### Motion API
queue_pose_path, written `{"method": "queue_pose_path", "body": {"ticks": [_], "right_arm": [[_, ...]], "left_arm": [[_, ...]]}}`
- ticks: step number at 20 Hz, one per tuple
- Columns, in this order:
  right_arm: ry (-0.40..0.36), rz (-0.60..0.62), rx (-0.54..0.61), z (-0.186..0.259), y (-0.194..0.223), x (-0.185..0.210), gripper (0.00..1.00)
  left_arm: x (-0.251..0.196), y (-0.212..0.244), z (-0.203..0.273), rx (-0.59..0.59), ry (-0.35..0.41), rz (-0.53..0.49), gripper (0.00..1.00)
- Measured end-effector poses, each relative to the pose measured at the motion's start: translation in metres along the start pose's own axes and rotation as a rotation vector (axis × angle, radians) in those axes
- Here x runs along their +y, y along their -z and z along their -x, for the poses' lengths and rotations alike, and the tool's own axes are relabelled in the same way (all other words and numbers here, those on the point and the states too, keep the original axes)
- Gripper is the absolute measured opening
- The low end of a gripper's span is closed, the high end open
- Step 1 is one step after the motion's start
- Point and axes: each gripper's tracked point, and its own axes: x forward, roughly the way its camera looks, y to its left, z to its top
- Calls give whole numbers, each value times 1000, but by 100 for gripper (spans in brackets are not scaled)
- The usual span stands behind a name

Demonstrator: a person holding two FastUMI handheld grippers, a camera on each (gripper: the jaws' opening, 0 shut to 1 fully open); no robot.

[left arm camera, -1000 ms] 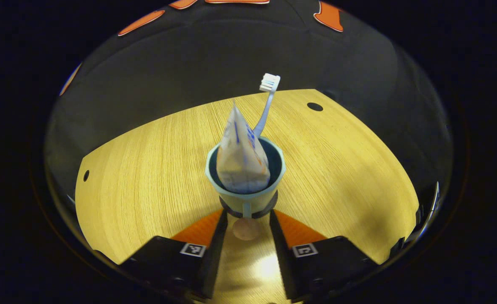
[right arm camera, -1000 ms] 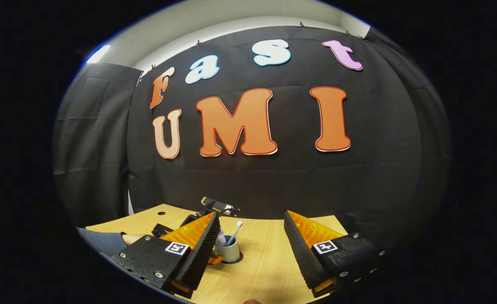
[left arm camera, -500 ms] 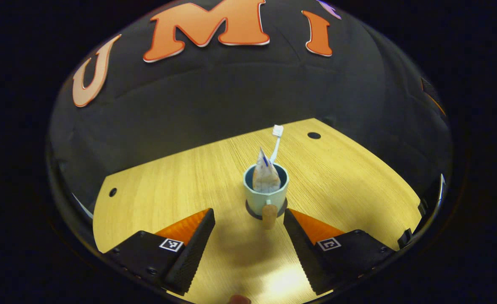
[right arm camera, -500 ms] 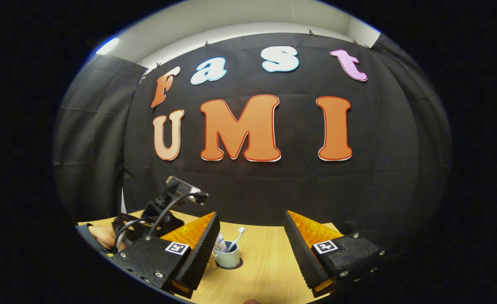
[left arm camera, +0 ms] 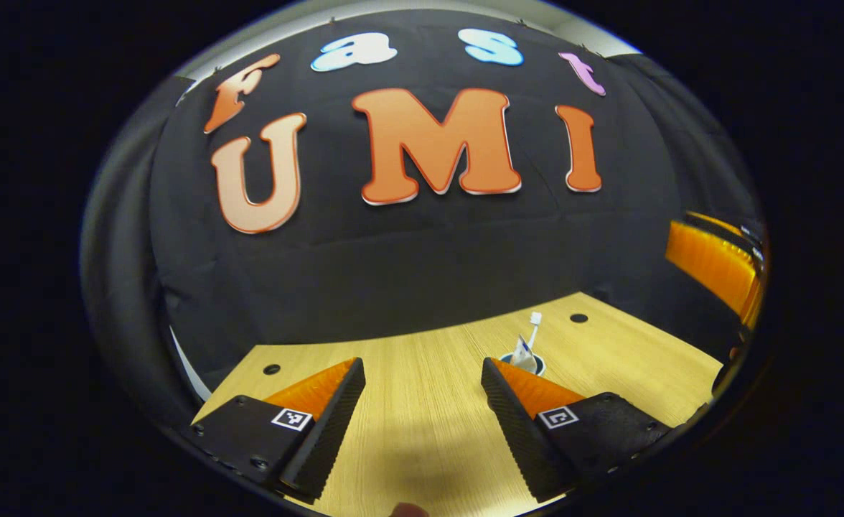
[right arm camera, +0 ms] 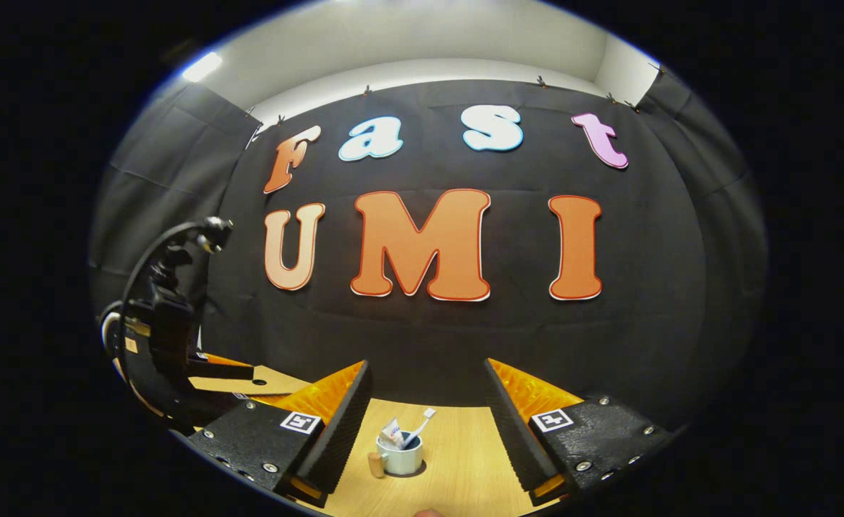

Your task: Put the toothbrush and toothpaste on the desktop into the cup, then pick up the cup and place it on the coaster on the desktop.

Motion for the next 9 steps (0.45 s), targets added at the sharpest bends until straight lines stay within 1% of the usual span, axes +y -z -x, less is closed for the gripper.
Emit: {"method": "queue_pose_path", "body": {"ticks": [4,6,7,8,9], "right_arm": [[-21,1,-5,-3,11,21,92],[-18,-3,-7,-3,14,25,92],[-12,0,-8,-3,17,26,92],[-5,8,-12,-3,18,27,92],[-4,19,-15,-3,20,27,96]], "left_arm": [[13,6,-6,-99,-65,12,98],[33,-10,12,-171,-99,9,98],[43,-16,18,-212,-125,-7,98],[50,-19,24,-245,-149,-30,100],[54,-17,28,-261,-162,-40,98]]}}
